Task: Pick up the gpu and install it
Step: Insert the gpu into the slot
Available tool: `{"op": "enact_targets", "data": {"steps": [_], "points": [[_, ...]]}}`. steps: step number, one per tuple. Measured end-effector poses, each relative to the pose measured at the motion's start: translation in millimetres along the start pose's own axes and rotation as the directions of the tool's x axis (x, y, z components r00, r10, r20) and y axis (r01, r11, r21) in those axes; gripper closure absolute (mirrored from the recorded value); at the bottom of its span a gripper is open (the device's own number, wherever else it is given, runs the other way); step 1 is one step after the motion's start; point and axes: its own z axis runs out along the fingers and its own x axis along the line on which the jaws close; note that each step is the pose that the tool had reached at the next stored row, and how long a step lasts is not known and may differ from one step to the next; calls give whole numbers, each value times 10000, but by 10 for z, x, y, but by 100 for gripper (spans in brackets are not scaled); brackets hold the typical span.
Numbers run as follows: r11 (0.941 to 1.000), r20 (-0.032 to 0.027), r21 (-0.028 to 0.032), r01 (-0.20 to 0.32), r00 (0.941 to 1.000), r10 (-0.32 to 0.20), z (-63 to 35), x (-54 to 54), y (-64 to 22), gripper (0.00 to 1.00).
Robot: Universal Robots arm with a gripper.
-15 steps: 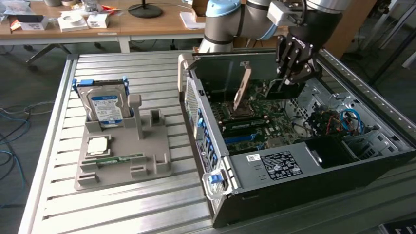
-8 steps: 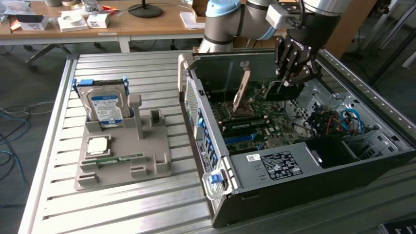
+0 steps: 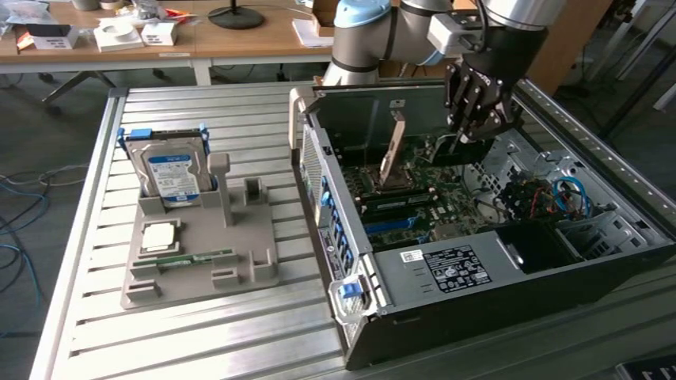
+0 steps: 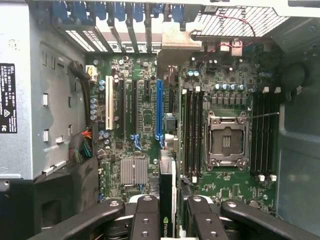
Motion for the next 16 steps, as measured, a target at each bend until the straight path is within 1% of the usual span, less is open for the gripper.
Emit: {"op": "enact_targets", "data": {"steps": [3, 12, 16], "points": [[10000, 3, 3, 0, 10000, 0, 28, 1, 22, 74], [10000, 3, 3, -1, 10000, 1, 181, 7, 122, 74], [10000, 1, 2, 1, 10000, -1, 182, 8, 122, 74]]}}
